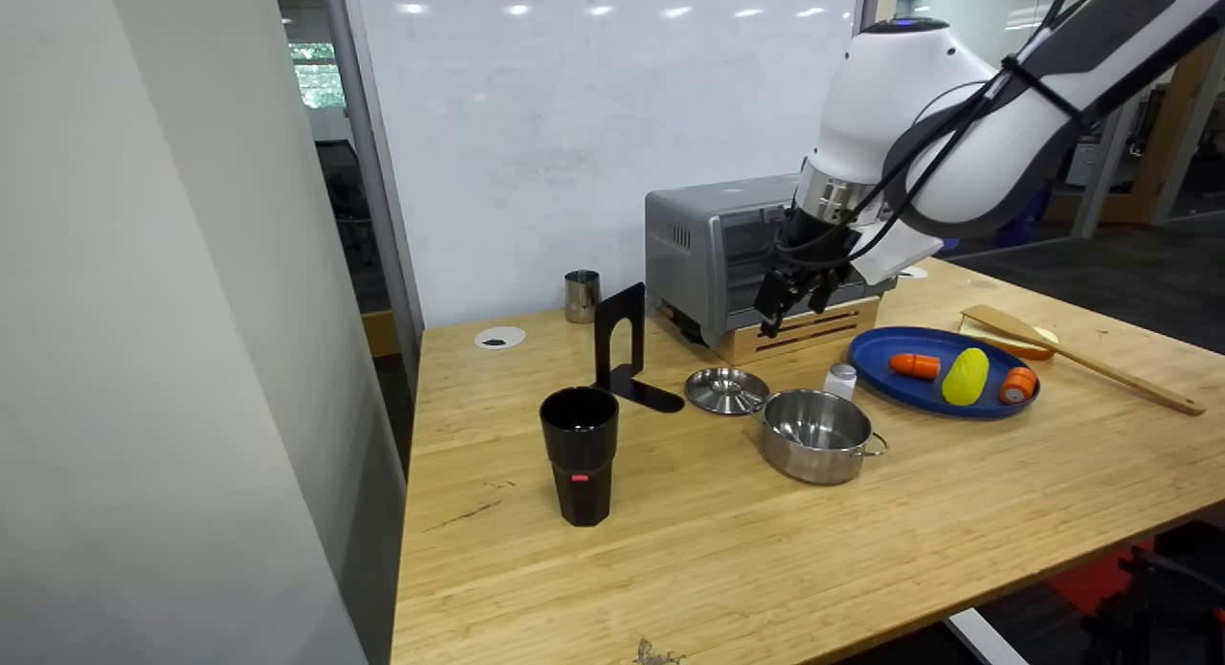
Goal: Take the maize cob from the pot and place it on the plate. Then, pick up the lid and cover the pot
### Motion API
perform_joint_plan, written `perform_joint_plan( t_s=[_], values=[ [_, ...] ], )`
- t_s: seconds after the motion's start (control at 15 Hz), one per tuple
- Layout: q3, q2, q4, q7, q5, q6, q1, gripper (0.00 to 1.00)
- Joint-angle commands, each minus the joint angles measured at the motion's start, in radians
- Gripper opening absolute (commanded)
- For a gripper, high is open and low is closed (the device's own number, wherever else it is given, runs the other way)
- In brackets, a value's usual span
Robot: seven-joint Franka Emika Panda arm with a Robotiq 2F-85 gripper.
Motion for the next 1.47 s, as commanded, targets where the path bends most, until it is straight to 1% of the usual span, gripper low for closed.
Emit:
perform_joint_plan(
  t_s=[0.0,0.27,0.33,0.47,0.87,1.4],
  values=[
    [-0.026,0.066,0.022,0.02,-0.054,0.072,0.015,1.0],
    [-0.05,0.119,0.038,0.024,-0.079,0.141,0.047,1.0],
    [-0.037,0.136,0.045,0.039,-0.101,0.156,0.038,1.0],
    [-0.042,0.165,0.059,0.047,-0.121,0.178,0.046,1.0],
    [-0.043,0.243,0.105,0.055,-0.151,0.207,0.049,1.0],
    [-0.041,0.289,0.145,0.048,-0.155,0.223,0.062,1.0]
  ],
)
